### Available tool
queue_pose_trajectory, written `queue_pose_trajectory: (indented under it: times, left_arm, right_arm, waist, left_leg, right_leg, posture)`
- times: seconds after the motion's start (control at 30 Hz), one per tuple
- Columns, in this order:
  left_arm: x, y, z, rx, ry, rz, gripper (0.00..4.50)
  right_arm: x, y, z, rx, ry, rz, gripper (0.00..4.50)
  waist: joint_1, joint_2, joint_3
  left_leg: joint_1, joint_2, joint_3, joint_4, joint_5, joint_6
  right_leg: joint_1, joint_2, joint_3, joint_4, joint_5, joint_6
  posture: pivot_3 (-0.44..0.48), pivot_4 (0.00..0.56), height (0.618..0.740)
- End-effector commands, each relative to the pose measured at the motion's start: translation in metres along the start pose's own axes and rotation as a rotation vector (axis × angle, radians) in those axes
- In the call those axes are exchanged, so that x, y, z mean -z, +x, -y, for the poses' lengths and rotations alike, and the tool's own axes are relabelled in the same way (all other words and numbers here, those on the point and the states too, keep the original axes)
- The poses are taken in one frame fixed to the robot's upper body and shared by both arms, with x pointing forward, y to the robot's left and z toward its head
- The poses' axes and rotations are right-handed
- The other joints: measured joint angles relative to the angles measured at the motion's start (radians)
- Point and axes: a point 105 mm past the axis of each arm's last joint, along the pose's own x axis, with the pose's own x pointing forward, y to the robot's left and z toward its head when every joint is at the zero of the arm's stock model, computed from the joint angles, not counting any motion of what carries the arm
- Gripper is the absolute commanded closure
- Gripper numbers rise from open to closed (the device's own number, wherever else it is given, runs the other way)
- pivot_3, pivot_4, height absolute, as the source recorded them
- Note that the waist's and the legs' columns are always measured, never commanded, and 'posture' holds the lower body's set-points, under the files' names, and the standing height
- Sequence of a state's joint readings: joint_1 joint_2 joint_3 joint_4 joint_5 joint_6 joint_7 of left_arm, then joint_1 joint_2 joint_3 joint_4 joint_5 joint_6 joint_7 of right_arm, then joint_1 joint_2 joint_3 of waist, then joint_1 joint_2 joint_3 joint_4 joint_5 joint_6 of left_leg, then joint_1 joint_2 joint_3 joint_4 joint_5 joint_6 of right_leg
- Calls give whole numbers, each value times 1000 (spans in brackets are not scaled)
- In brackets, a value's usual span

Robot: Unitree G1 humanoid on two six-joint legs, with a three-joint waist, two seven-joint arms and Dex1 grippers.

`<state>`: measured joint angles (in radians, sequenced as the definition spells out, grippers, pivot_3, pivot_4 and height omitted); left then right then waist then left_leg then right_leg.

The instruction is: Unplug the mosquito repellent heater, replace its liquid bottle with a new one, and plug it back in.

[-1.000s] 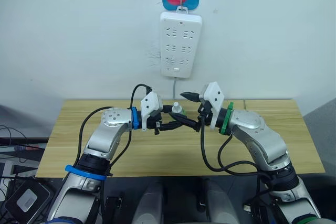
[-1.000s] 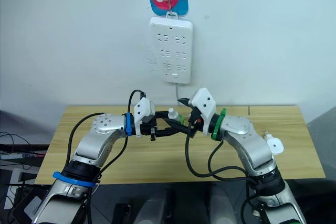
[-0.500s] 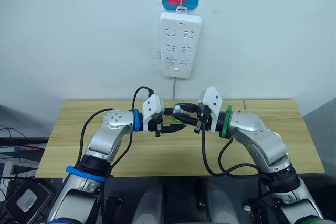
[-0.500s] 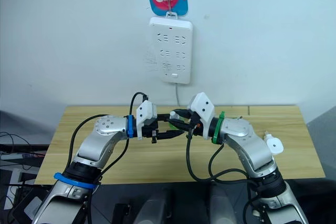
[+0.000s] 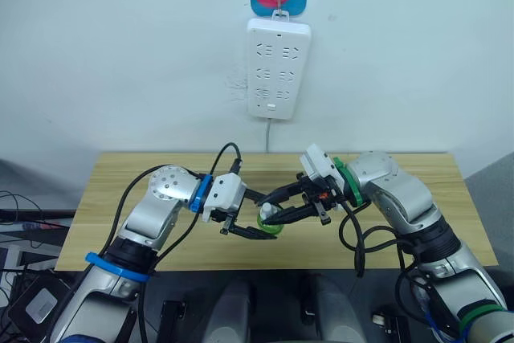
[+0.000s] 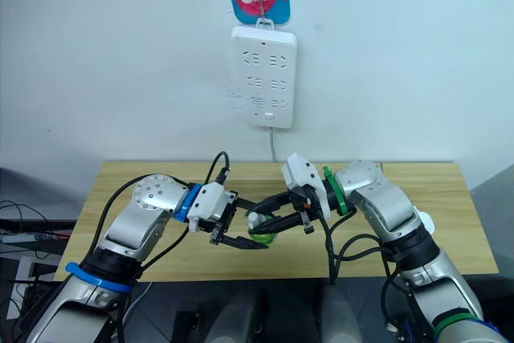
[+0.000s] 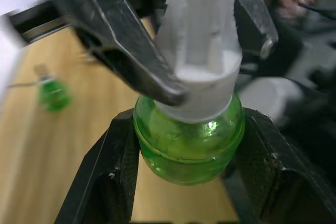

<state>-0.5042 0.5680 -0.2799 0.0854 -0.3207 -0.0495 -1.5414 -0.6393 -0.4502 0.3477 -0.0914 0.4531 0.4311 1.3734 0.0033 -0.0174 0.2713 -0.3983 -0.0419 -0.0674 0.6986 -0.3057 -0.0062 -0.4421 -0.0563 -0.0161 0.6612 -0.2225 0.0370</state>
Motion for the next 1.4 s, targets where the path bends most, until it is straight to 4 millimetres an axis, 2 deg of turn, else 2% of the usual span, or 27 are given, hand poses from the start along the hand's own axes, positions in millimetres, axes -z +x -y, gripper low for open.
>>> queue_pose_trajectory:
  times: [0.03,0.07,0.1,0.27,0.37,0.4,0.5,0.6,0.77,0.9,1.1,1.4]
  left_arm:
    - [3,4,-1,12,14,-10,2242]
    - [4,1,-5,-28,-2,-5,2242]
    - [4,-2,-10,-71,-23,2,2242]
    - [11,-17,-24,-256,-101,7,2242]
    - [15,-23,-31,-353,-136,3,2242]
    - [17,-24,-34,-388,-148,5,2242]
    - [18,-25,-39,-455,-171,11,2242]
    - [17,-19,-43,-496,-189,26,2242]
    - [12,-10,-42,-475,-192,42,2242]
    - [9,-9,-45,-476,-182,50,2242]
    - [9,-10,-42,-461,-184,45,2242]
    - [13,-15,-38,-461,-191,29,2242]
  right_arm:
    - [-16,-14,10,82,-75,38,3509]
    - [-15,-22,10,116,-63,34,3509]
    - [-14,-29,9,144,-53,26,2790]
    - [-2,-56,1,319,-20,-22,1237]
    - [4,-61,2,434,-27,-44,192]
    - [6,-59,5,481,-31,-50,38]
    - [5,-53,14,596,-69,-55,38]
    - [3,-38,28,687,-91,-35,38]
    - [3,-18,42,723,-100,-11,38]
    - [-1,-16,54,775,-92,12,38]
    - [2,-24,56,809,-97,-8,38]
    - [-1,-53,29,758,-84,-38,38]
  waist:
    - [-1,0,0]
    - [-2,0,0]
    - [-2,0,0]
    - [2,0,0]
    - [-3,0,0]
    - [-6,0,0]
    - [-8,0,0]
    - [-8,0,0]
    - [-8,0,0]
    - [-8,0,0]
    - [-8,0,0]
    - [-6,0,0]
  left_leg:
    - [0,0,0,0,0,0]
    - [0,0,0,0,0,0]
    - [0,0,0,0,0,0]
    - [-1,0,-2,0,0,0]
    - [-1,1,-2,0,0,0]
    - [0,1,-1,0,0,0]
    - [0,1,0,0,0,0]
    - [0,1,0,0,0,0]
    - [-1,0,0,0,0,-1]
    - [-1,0,1,0,0,-1]
    - [-1,0,1,0,0,-1]
    - [0,0,1,0,0,0]
  right_leg:
    - [0,0,0,0,0,0]
    - [0,0,0,0,0,0]
    - [0,0,0,0,0,0]
    - [0,-1,0,0,0,0]
    - [-1,-1,1,0,0,0]
    - [-1,-1,1,1,0,0]
    - [-1,-1,2,2,0,0]
    - [-2,-1,2,3,0,0]
    - [-2,-1,3,2,0,0]
    - [-3,-1,2,2,0,0]
    - [-3,-1,2,2,0,0]
    - [-2,-1,3,2,0,0]
  posture:
    - [86,245,740]
    - [80,245,740]
    - [75,245,740]
    - [55,246,740]
    - [49,247,740]
    - [46,246,740]
    - [44,248,740]
    - [41,248,740]
    - [46,249,740]
    - [44,248,740]
    - [46,248,740]
    - [44,242,740]
